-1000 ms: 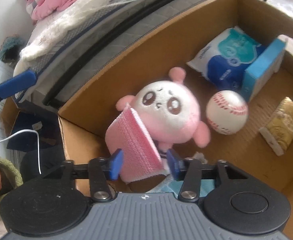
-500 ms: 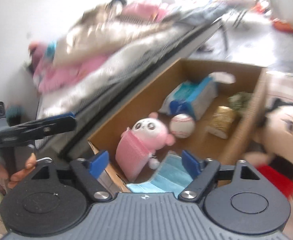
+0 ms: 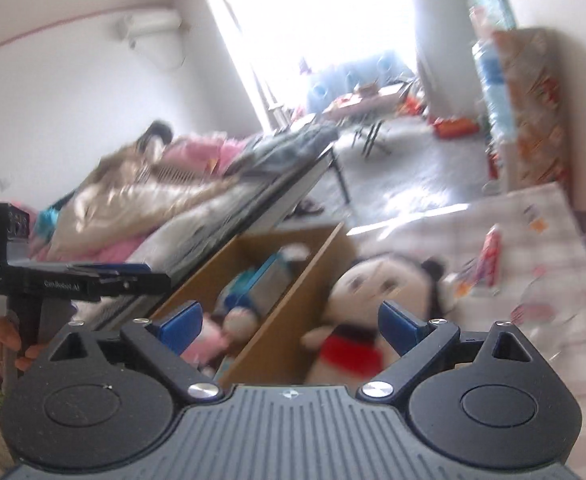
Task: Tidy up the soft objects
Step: 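Move both tools out of the box toward the toothpaste and tape roll, then grasp the white tape roll with the left tool while the right tool grasps the red toothpaste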
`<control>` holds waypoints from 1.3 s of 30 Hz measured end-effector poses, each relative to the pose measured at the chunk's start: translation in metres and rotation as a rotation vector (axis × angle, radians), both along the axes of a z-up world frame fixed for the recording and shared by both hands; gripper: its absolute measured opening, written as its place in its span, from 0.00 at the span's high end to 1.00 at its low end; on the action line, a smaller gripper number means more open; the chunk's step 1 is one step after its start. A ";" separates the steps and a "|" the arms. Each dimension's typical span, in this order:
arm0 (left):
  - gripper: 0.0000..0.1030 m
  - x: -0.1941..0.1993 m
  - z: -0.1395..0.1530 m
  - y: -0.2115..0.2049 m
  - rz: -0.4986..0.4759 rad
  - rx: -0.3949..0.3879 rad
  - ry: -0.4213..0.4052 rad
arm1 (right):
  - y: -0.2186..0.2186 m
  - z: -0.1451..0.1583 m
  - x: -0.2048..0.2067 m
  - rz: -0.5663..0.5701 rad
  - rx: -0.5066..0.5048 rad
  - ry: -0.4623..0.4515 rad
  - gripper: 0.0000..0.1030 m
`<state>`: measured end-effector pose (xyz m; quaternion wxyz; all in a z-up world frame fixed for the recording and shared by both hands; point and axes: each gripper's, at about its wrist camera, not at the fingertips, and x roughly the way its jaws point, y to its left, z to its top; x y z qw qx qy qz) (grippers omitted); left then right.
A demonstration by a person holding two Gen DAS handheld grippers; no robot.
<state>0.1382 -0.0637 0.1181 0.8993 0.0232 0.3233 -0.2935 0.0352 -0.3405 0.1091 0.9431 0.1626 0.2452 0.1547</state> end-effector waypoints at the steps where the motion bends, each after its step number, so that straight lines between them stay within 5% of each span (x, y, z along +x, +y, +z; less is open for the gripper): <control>1: 0.00 0.007 0.002 -0.013 -0.012 0.007 0.004 | -0.011 0.004 0.004 -0.013 0.008 -0.005 0.06; 7: 0.00 0.052 -0.003 -0.096 -0.093 0.115 0.006 | -0.080 0.016 0.058 -0.097 0.079 0.068 0.06; 13: 0.01 0.102 -0.038 -0.175 -0.167 0.252 0.045 | -0.133 -0.001 0.128 -0.152 0.147 0.201 0.08; 19: 0.17 0.148 -0.077 -0.237 -0.230 0.311 0.156 | -0.151 -0.028 0.187 -0.179 0.131 0.324 0.14; 27: 0.39 0.183 -0.115 -0.280 -0.292 0.331 0.313 | -0.176 -0.053 0.247 -0.232 0.108 0.387 0.23; 29: 0.41 0.190 -0.124 -0.286 -0.305 0.328 0.356 | -0.181 -0.063 0.259 -0.243 0.099 0.408 0.32; 39: 0.51 0.209 -0.162 -0.297 -0.295 0.426 0.475 | -0.185 -0.113 0.308 -0.247 0.031 0.543 0.38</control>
